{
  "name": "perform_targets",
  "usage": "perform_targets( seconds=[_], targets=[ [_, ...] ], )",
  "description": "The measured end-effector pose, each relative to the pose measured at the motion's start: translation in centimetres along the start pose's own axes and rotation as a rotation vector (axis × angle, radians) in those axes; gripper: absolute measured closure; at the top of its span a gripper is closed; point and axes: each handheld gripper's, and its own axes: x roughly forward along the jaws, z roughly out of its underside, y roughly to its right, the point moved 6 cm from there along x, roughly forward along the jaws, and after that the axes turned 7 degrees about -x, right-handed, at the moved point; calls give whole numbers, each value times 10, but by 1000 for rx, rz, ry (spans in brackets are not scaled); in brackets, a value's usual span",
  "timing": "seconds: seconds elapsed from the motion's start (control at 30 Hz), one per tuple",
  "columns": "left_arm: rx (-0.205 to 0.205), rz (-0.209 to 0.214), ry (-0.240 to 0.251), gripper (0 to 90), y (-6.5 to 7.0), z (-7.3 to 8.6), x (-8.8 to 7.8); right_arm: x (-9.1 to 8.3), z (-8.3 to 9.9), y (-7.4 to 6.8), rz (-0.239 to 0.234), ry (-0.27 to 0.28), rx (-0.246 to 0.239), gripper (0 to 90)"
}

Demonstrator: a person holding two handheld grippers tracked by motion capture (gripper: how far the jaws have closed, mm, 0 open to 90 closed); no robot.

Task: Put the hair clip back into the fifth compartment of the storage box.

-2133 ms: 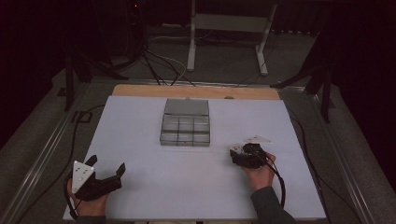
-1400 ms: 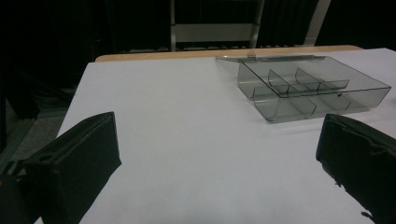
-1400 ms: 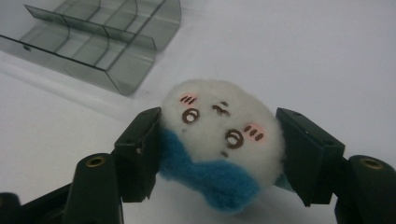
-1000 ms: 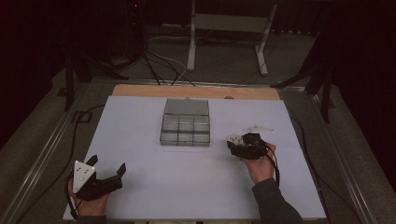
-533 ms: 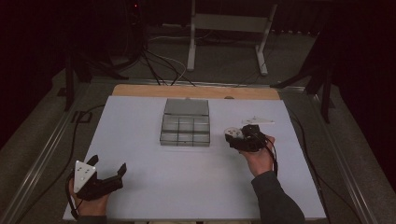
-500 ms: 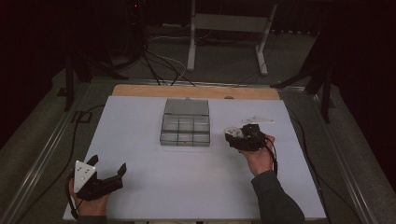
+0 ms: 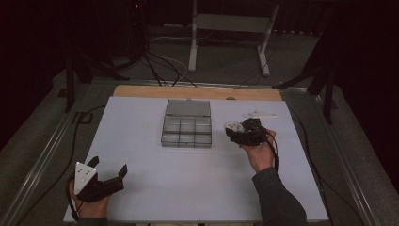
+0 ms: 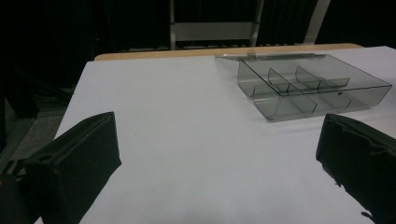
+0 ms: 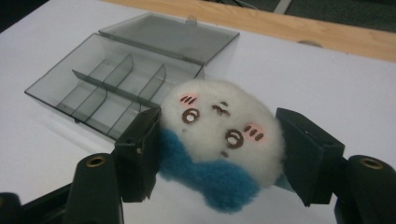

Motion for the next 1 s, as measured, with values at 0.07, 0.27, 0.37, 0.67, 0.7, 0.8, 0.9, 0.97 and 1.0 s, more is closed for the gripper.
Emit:
perform_targets(
  seconds=[0.07, 0.27, 0.37, 0.67, 0.7, 0.8, 0.9, 0.97, 1.0],
  targets=[
    [0, 1, -1, 5, 0, 0, 0, 0, -4, 0, 2, 7, -9, 340],
    [1, 1, 1, 5, 0, 0, 0, 3, -14, -2, -2, 15, -21, 340],
    [-1, 0, 2, 5, 0, 0, 0, 4, -17, -3, -4, 17, -23, 340],
    [-2, 1, 3, 5, 0, 0, 0, 14, -26, -10, -19, 22, -42, 340],
    [-2, 1, 3, 5, 0, 0, 0, 15, -27, -11, -22, 23, -42, 340],
    [-3, 0, 3, 5, 0, 0, 0, 18, -30, -11, -25, 25, -40, 340],
    [-2, 0, 3, 5, 0, 0, 0, 20, -31, -11, -23, 28, -44, 340],
    [-1, 1, 1, 5, 0, 0, 0, 24, -33, -10, -21, 26, -41, 340],
    [-1, 2, 1, 5, 0, 1, 0, 24, -33, -10, -21, 24, -41, 340]
  ],
)
